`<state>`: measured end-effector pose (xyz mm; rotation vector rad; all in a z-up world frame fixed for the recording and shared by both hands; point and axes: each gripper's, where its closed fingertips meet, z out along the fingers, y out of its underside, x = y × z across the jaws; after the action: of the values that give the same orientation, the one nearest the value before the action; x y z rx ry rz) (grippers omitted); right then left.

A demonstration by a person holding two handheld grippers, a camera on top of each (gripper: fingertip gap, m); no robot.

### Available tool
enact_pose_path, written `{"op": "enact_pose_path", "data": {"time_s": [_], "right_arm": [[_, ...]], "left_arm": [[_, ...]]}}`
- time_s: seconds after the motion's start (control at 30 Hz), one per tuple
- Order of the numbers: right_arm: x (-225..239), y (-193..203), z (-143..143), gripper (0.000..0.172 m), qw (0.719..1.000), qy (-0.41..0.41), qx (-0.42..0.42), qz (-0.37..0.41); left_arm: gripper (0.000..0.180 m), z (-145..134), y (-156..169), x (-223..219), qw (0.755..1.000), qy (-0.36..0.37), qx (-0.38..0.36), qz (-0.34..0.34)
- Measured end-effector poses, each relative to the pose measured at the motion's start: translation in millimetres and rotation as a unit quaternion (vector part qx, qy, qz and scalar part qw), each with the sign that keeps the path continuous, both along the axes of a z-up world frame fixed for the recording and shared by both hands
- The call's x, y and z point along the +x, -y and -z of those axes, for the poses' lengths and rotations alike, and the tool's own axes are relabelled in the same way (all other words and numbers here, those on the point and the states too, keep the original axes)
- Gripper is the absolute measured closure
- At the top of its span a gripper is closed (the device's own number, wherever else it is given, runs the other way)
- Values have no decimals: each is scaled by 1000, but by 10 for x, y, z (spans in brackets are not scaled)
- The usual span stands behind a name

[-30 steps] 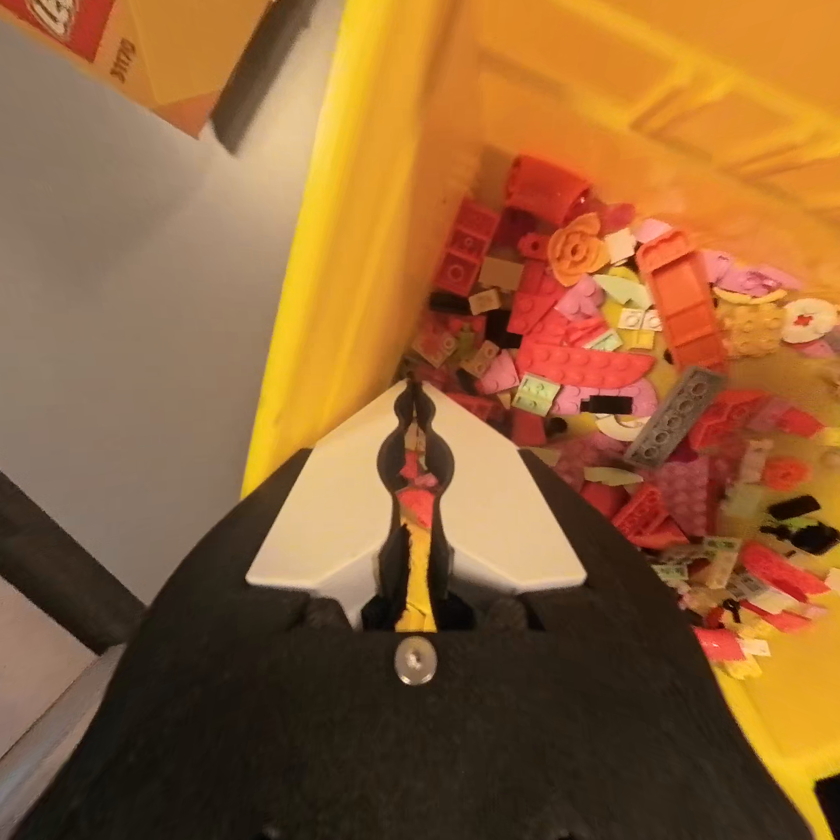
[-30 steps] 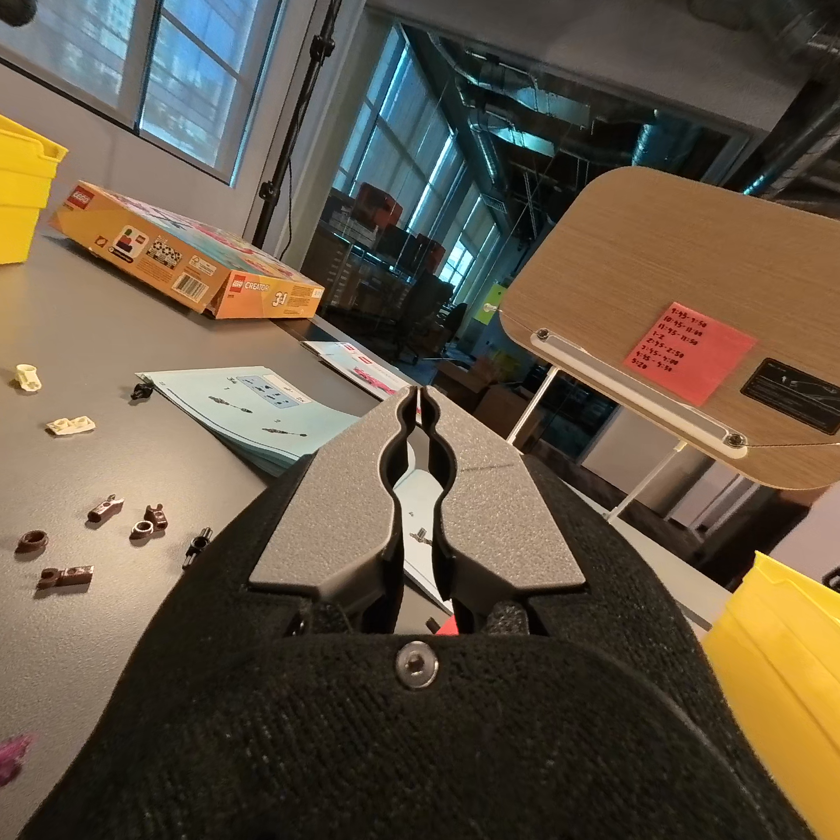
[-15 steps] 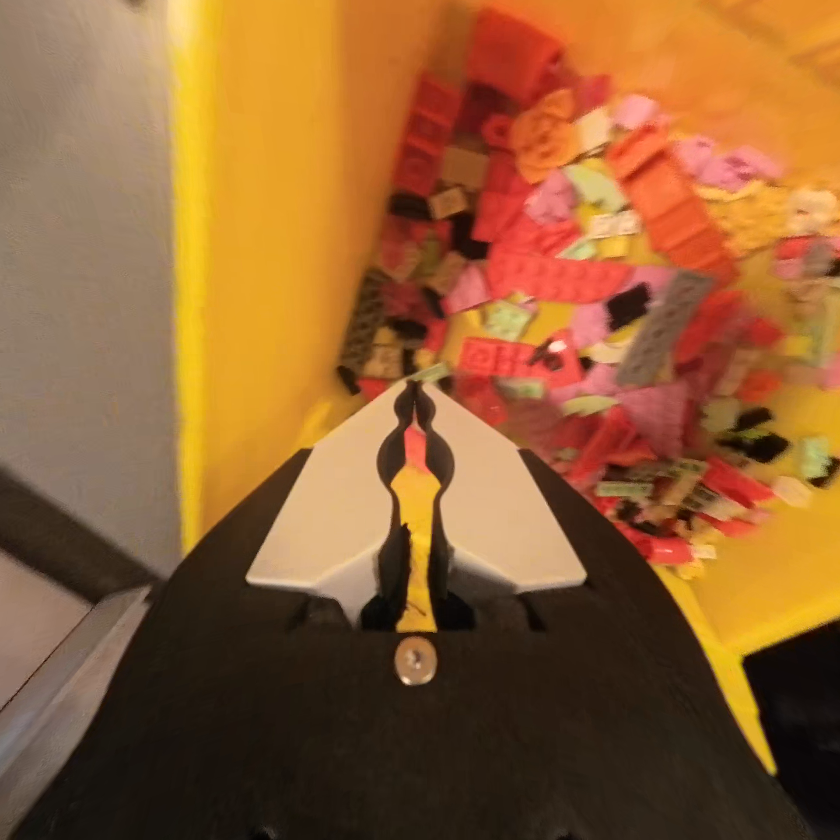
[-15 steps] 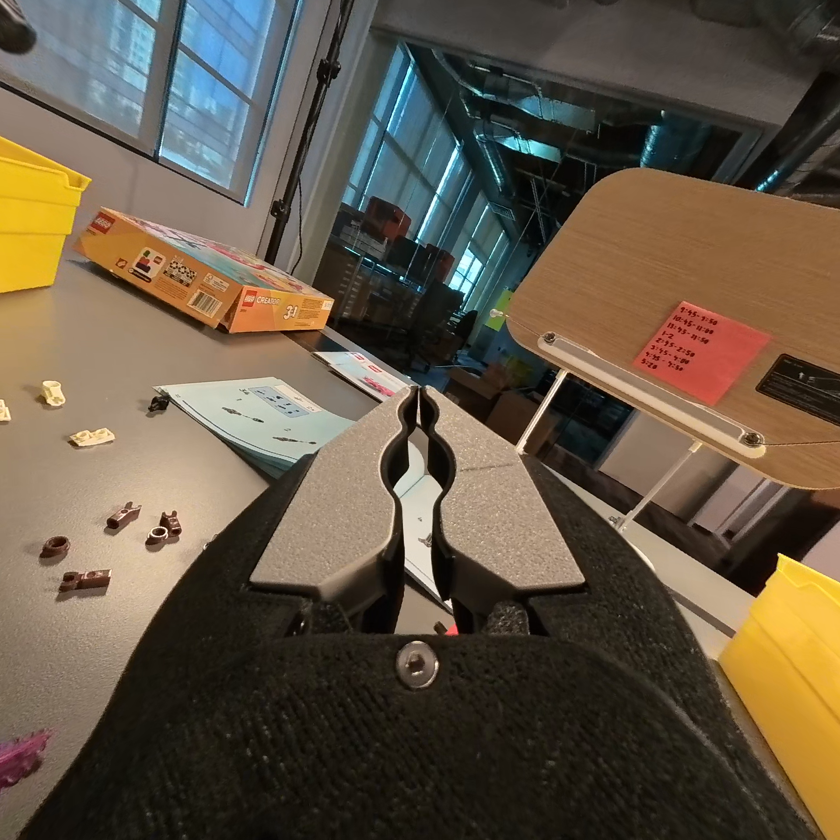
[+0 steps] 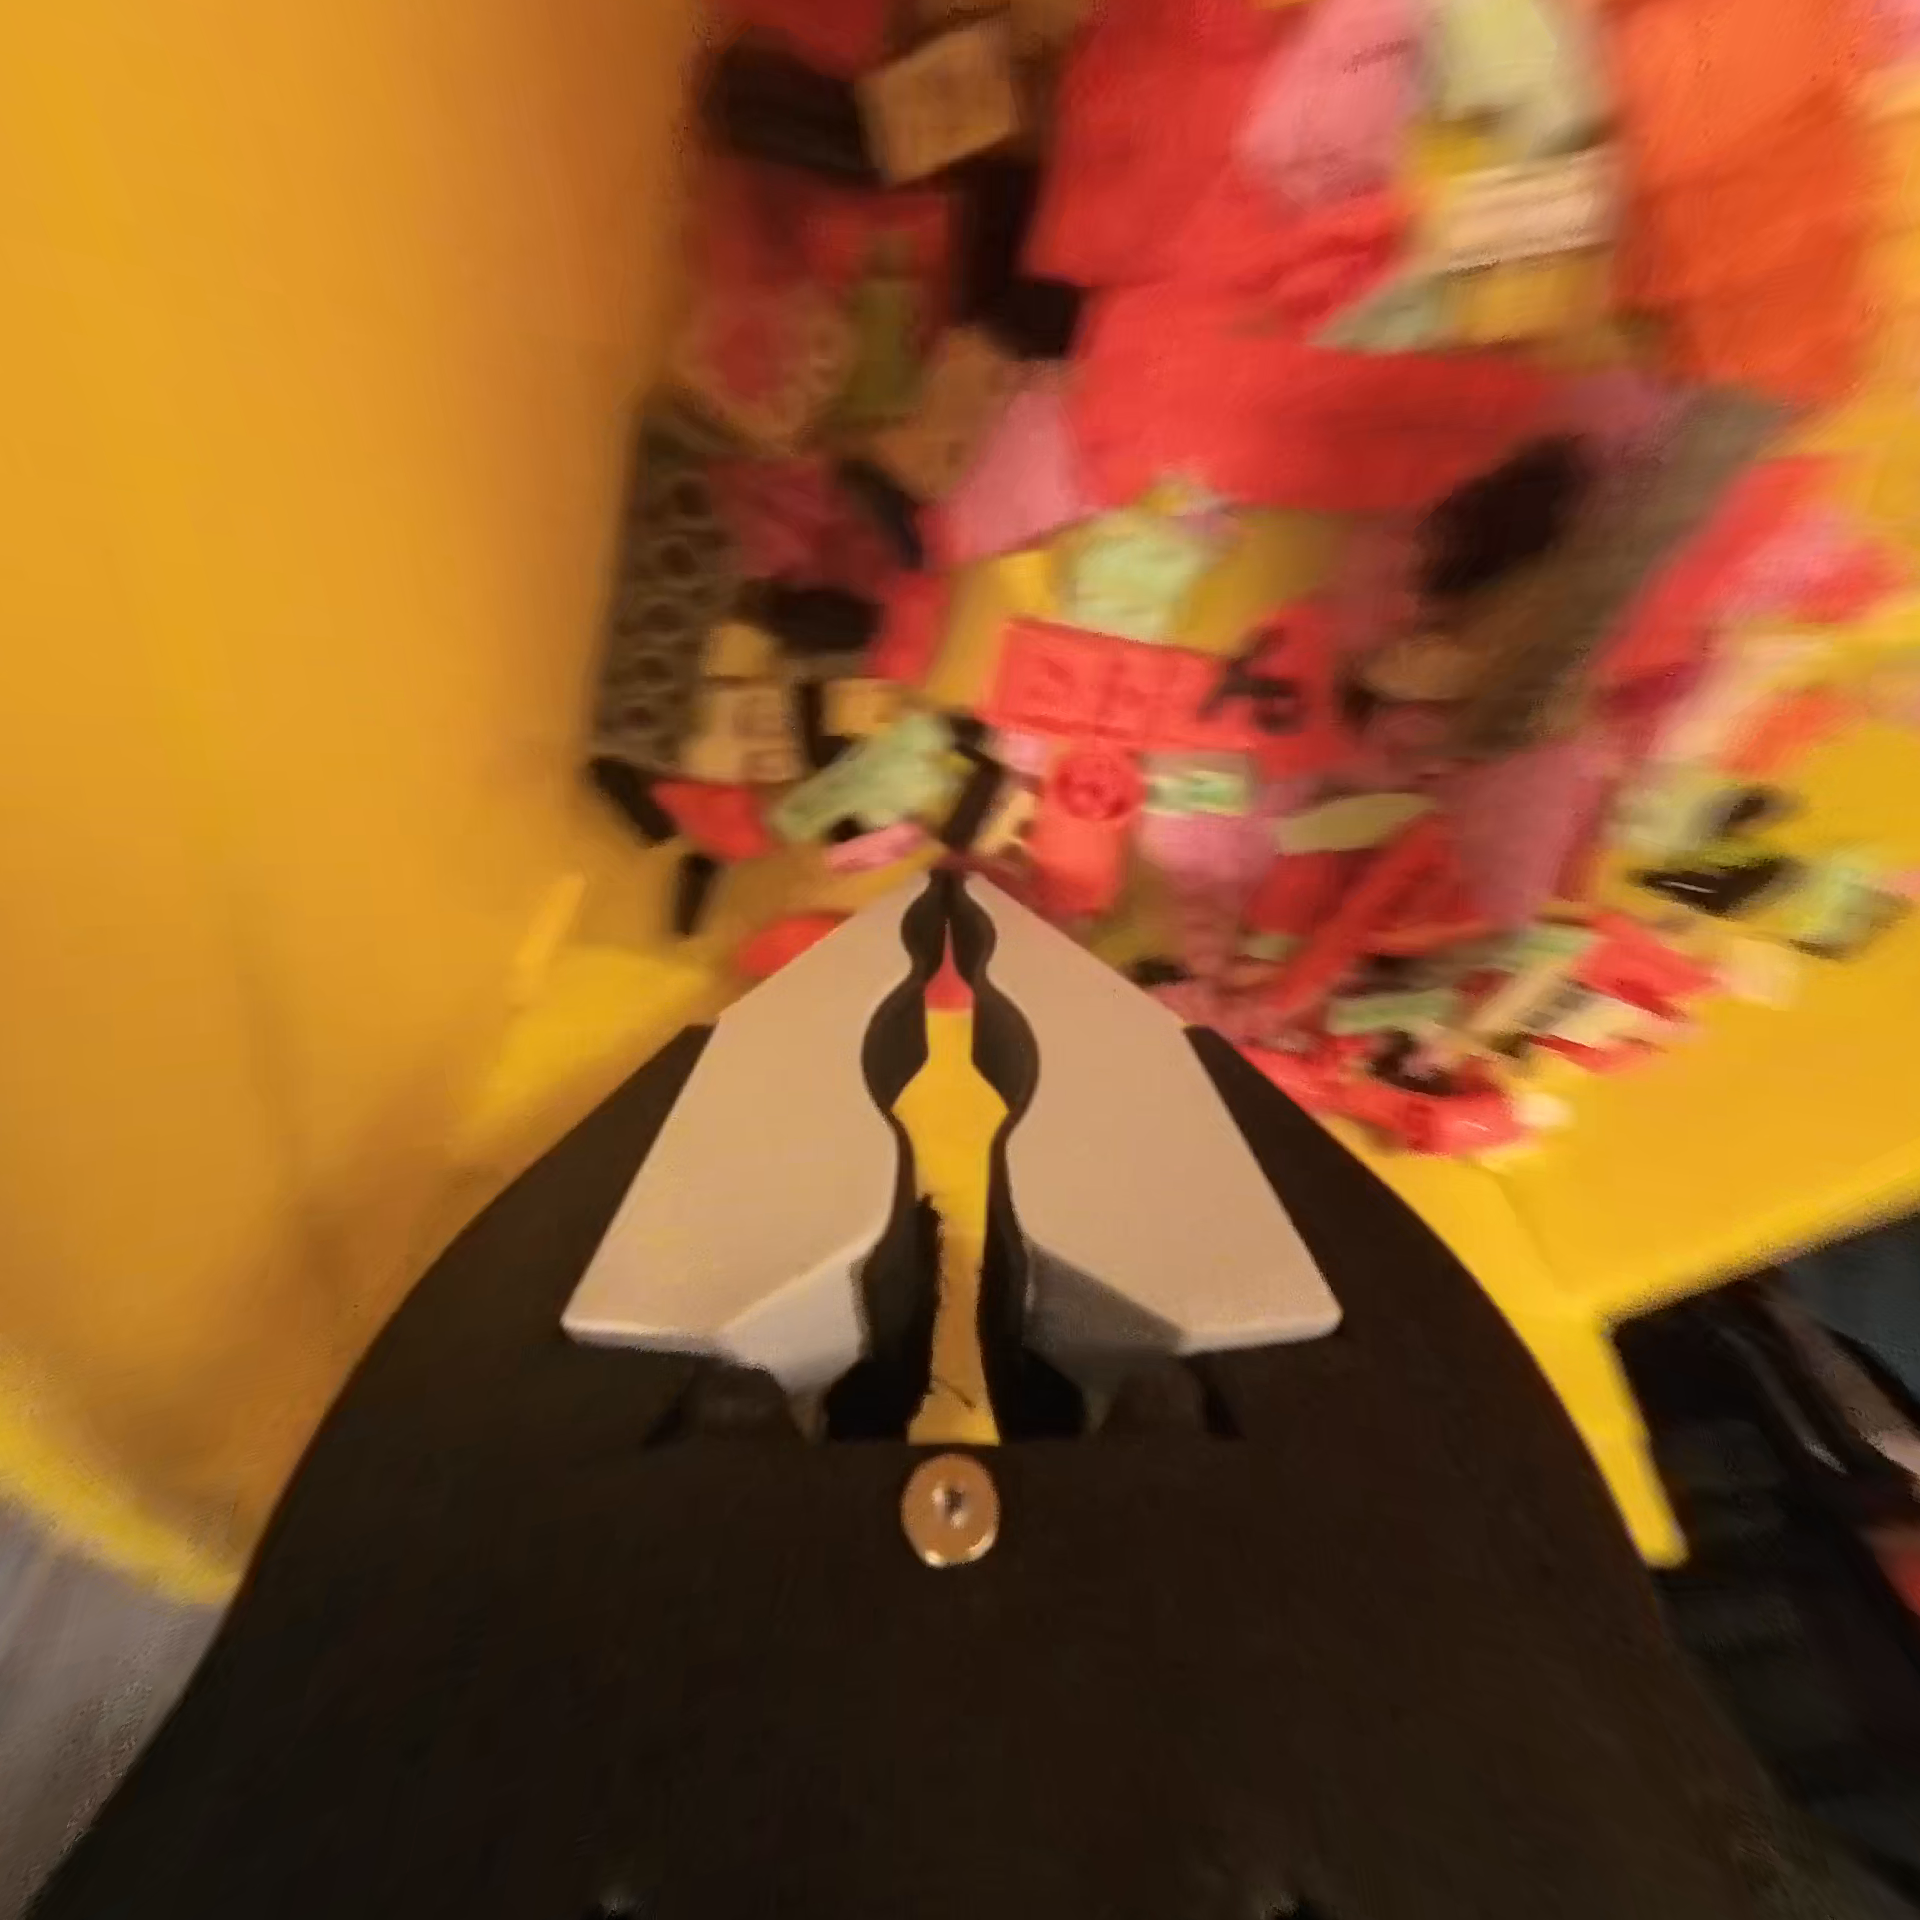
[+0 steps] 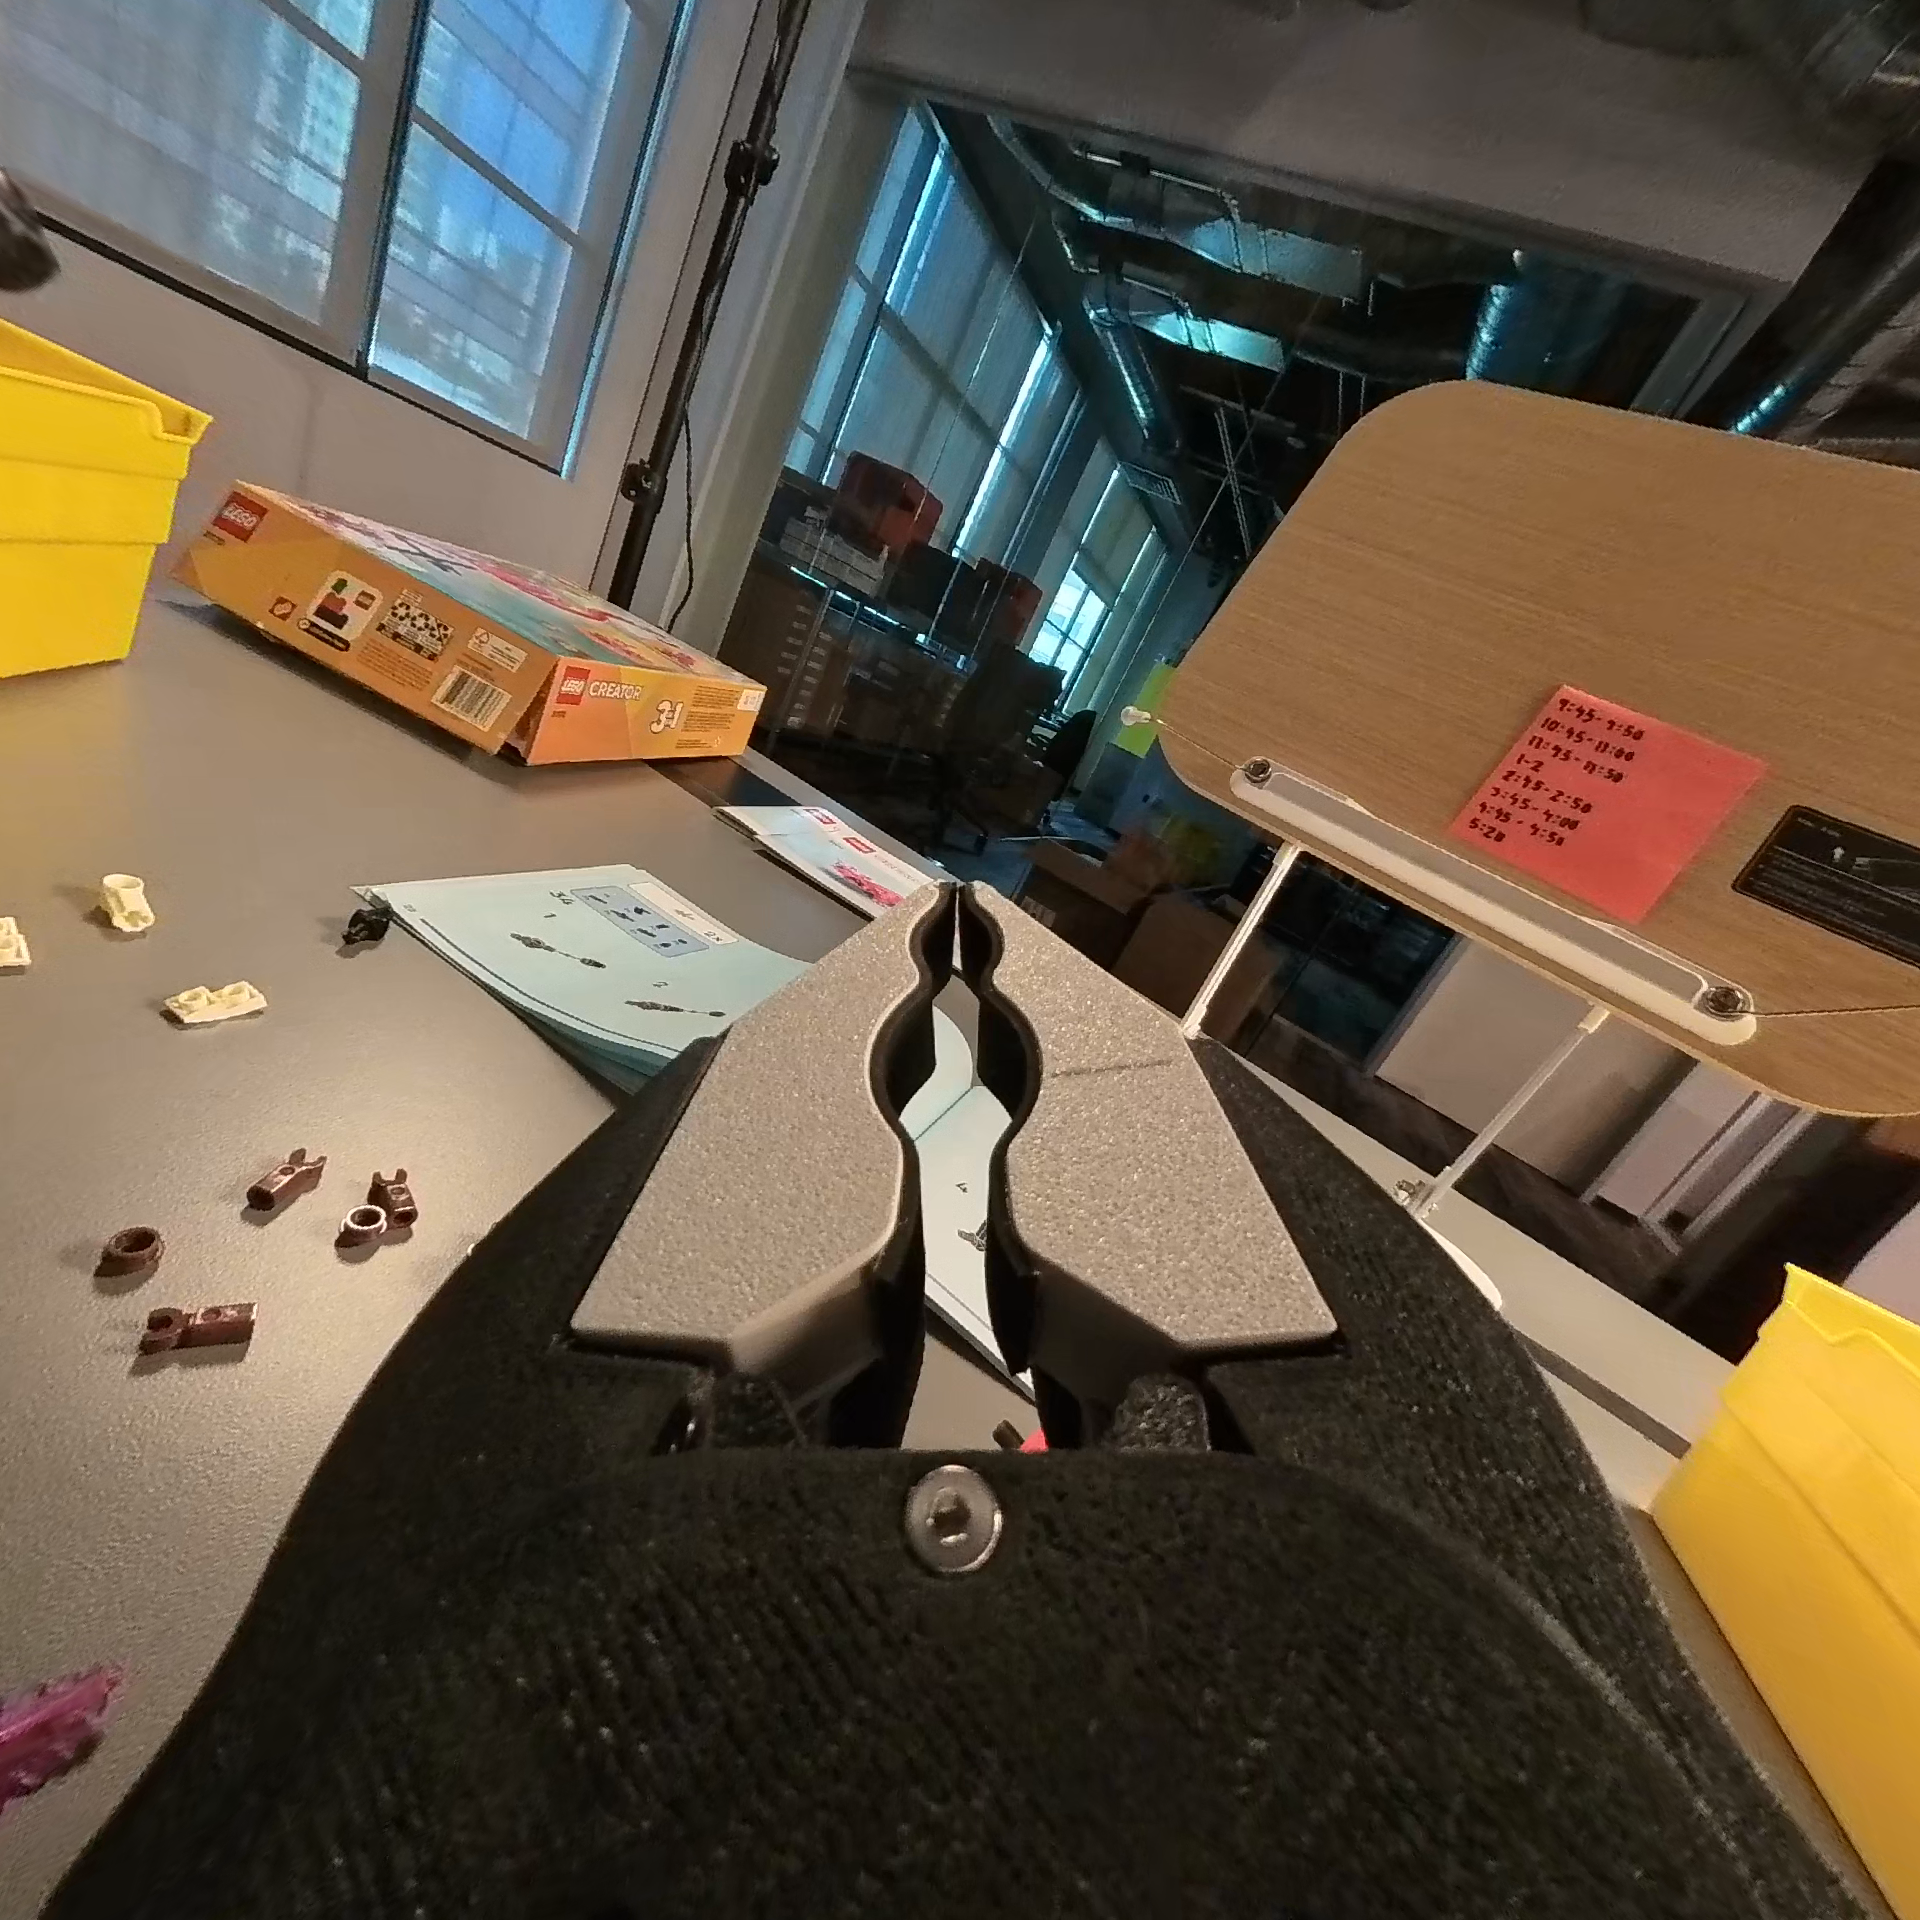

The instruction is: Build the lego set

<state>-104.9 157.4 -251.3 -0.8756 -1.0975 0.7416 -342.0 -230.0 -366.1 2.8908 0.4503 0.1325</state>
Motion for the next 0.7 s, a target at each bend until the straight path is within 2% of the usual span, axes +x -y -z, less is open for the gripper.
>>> {"op": "enact_pose_path", "data": {"time_s": [0.07,0.1,0.2,0.3,0.37,0.5,0.53,0.6,0.63,0.7], "right_arm": [[-2,2,2,172,1000,1,0,0],[-1,2,2,172,1000,0,1,0],[-5,2,7,172,1000,2,0,-1],[-6,3,9,172,1000,2,0,-1],[-8,2,11,172,1000,3,-1,-2],[-17,9,22,172,1000,6,-1,-4],[-21,10,26,172,1000,7,-1,-4],[-16,4,20,172,1000,6,0,-2],[-12,1,16,172,1000,4,0,-1],[-10,-7,16,172,1000,3,-3,0]], "left_arm": [[180,-63,-142,256,996,80,40,-22],[180,-86,-183,241,996,76,50,-26],[180,-159,-254,-35,997,-6,68,-27],[180,-208,-382,-23,994,-3,107,-15],[162,-229,-549,39,988,6,153,-7],[161,-302,-907,-21,969,-45,239,32],[157,-321,-1012,-6,964,-45,261,34],[134,-311,-1161,29,958,-34,282,32],[116,-273,-1192,27,960,-31,277,31],[102,-171,-1219,14,964,-31,261,34]]}}
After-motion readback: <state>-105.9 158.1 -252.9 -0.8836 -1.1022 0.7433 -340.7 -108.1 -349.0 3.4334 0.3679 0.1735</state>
